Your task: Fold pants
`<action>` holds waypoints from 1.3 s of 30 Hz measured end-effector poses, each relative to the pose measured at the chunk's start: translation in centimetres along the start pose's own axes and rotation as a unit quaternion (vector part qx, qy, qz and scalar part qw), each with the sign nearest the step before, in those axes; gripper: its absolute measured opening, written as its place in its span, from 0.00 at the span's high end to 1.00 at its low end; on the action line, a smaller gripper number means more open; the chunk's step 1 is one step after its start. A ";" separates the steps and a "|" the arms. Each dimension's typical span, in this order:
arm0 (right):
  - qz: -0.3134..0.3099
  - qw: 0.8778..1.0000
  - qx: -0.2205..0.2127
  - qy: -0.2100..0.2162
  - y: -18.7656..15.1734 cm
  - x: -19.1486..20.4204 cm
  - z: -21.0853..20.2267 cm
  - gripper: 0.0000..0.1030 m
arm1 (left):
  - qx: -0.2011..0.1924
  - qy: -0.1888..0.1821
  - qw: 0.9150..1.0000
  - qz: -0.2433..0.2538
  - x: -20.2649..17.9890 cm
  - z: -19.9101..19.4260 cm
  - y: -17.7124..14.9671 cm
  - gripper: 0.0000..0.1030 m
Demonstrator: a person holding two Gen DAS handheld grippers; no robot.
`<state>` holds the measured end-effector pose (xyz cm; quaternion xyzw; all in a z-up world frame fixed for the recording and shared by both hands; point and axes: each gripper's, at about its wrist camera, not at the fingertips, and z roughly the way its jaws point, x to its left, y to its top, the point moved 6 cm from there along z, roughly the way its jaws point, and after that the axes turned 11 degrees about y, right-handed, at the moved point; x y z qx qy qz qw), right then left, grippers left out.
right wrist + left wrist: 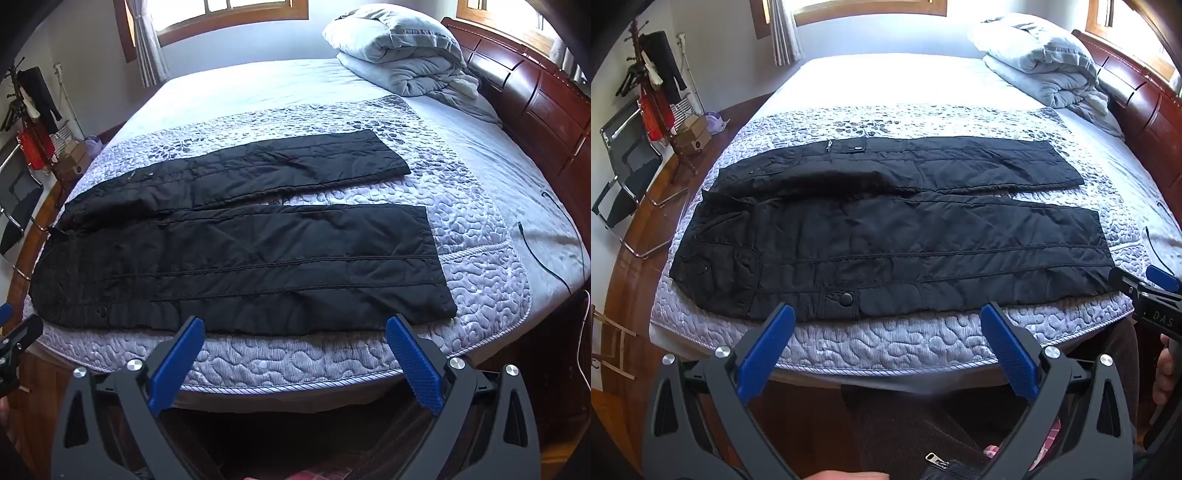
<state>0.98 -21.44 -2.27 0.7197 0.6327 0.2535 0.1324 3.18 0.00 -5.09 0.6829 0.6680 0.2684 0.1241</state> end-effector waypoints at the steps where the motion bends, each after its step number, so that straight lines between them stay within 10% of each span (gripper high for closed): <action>1: 0.000 1.000 0.000 0.000 0.0 0.0 0.0 0.04 | 0.001 0.000 1.000 0.000 0.0 0.0 0.0 0.03; 39: -0.001 1.000 -0.001 -0.001 0.4 0.1 -0.1 0.04 | -0.005 -0.002 1.000 0.000 0.2 -0.3 0.5 0.03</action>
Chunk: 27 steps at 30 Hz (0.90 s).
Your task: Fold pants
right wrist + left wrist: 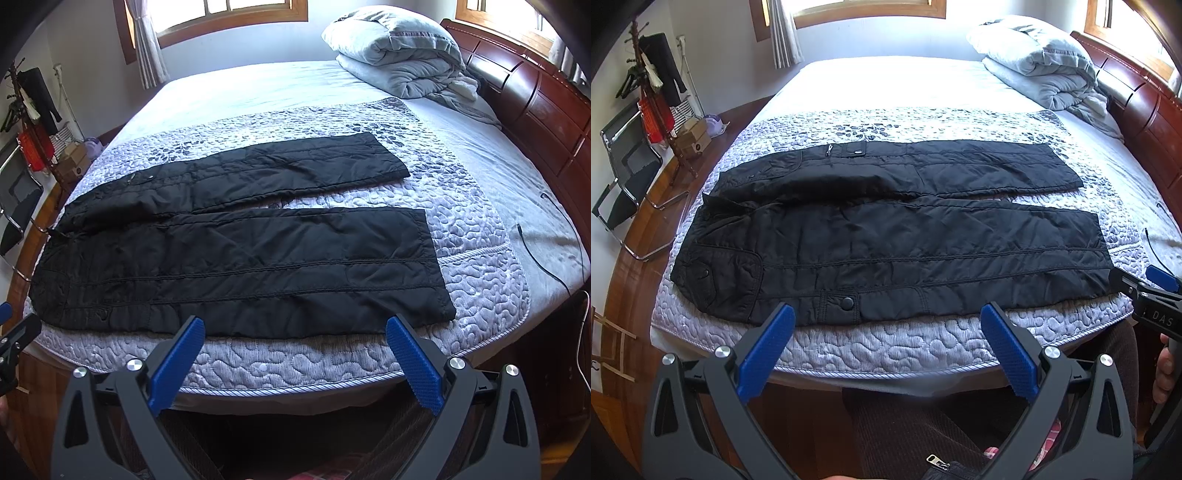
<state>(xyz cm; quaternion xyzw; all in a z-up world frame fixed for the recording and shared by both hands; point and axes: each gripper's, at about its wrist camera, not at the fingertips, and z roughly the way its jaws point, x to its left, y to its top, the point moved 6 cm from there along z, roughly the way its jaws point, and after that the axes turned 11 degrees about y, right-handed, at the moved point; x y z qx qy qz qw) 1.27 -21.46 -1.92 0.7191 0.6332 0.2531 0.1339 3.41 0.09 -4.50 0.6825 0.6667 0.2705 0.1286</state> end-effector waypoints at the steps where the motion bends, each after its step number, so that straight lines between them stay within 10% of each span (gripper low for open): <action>1: 0.000 1.000 0.000 -0.001 0.0 0.0 0.0 0.04 | 0.001 0.000 1.000 0.000 0.0 0.0 0.0 0.03; 27: 0.001 1.000 -0.002 -0.001 -0.4 -0.2 0.0 0.04 | -0.006 -0.003 1.000 0.004 -0.2 -0.2 0.1 0.03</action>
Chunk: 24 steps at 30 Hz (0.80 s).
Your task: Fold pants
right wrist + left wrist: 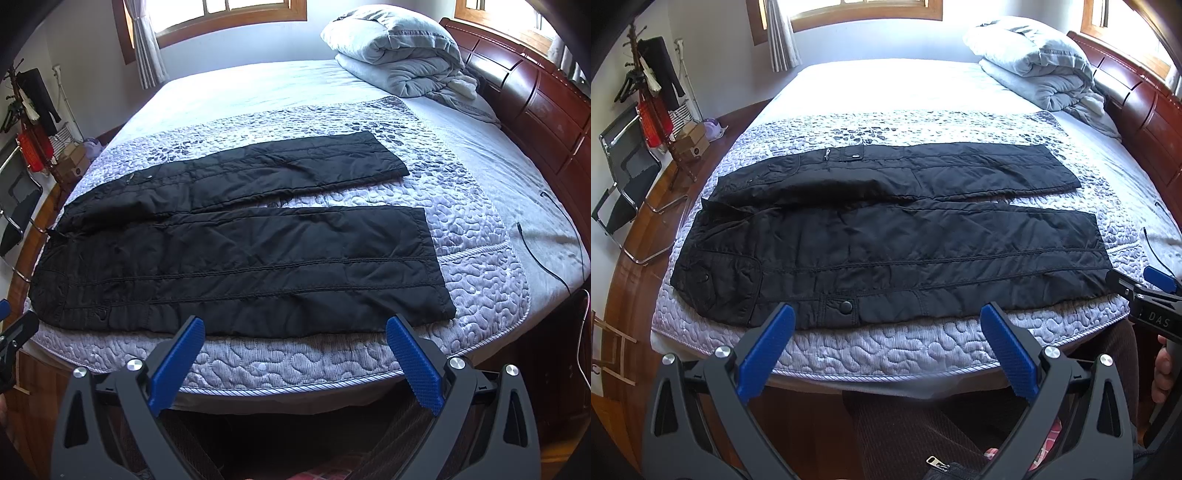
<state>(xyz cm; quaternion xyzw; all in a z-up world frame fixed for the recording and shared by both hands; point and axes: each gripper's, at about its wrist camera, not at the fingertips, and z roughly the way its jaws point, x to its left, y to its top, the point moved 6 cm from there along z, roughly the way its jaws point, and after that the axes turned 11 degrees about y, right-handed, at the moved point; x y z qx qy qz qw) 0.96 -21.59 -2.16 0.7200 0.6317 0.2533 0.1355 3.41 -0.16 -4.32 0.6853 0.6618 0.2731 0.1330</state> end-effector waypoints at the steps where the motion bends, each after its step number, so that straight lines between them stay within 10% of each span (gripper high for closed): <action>1: 0.000 1.000 0.000 0.000 0.0 0.0 0.0 0.04 | -0.001 0.000 1.000 0.000 0.0 0.0 0.0 0.03; 24: -0.001 1.000 0.002 -0.001 0.0 0.2 0.2 0.04 | -0.006 0.001 1.000 0.002 0.1 -0.2 0.4 0.03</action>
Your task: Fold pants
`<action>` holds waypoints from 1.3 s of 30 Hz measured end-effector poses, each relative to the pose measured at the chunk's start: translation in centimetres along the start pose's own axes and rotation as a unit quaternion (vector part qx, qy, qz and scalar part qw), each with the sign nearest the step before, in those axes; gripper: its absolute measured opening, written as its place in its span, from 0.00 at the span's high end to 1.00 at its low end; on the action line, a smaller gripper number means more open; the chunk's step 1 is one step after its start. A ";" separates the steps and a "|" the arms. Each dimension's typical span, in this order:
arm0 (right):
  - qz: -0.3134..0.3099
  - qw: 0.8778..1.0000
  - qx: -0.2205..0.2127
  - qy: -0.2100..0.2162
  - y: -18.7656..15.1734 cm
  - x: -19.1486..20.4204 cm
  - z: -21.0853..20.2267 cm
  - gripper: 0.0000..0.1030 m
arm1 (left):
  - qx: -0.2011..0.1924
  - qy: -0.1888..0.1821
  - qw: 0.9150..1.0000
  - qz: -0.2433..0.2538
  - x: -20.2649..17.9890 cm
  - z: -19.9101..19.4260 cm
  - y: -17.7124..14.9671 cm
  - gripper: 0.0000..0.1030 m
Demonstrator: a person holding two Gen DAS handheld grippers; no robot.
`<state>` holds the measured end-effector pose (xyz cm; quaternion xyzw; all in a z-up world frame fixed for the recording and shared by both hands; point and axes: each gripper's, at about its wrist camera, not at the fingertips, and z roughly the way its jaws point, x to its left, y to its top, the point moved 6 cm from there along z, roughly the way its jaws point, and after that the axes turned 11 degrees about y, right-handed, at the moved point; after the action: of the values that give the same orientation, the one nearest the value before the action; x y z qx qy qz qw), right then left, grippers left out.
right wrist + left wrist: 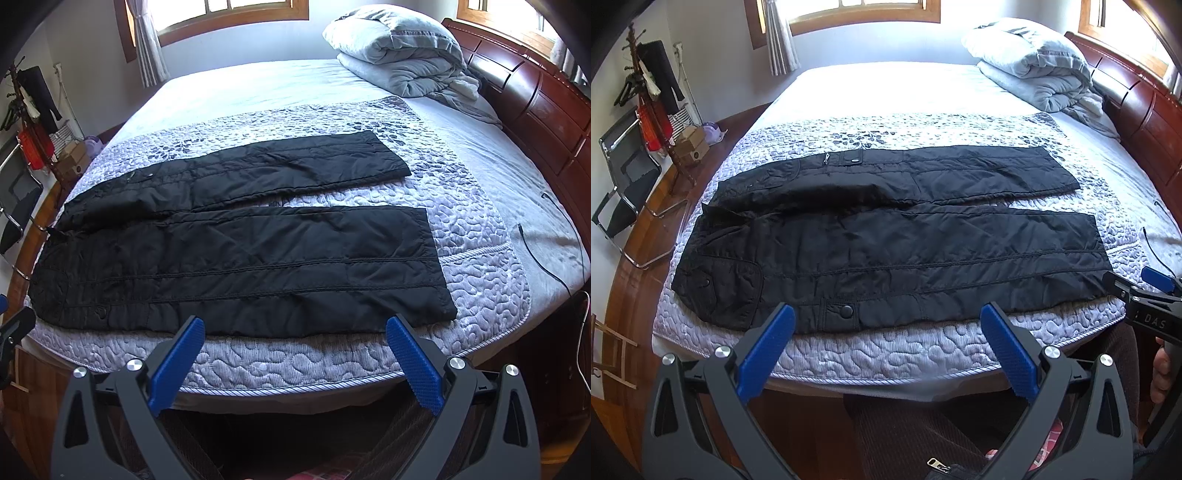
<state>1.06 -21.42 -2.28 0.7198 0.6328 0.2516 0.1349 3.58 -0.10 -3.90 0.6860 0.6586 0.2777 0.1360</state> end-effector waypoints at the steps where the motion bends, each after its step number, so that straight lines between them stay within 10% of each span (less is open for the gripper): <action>1: 0.000 1.000 0.001 0.000 0.0 0.0 0.1 0.04 | 0.000 -0.001 1.000 0.000 0.0 0.0 0.0 0.03; 21: -0.009 1.000 0.004 0.013 1.3 -0.5 1.1 0.04 | 0.007 -0.002 1.000 0.003 -0.3 1.1 0.7 0.03; 30: -0.006 0.999 -0.019 0.049 13.0 -7.3 4.3 0.04 | 0.014 -0.008 1.000 -0.018 2.4 4.1 3.0 0.03; 39: 0.040 0.994 0.096 0.029 25.3 -19.5 19.9 0.04 | 0.048 0.043 0.997 -0.037 5.0 9.3 5.9 0.03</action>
<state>31.56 -42.15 -9.75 0.7463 0.6286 0.2158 0.0369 13.55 5.86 -7.14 0.6547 0.7011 0.2697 0.0846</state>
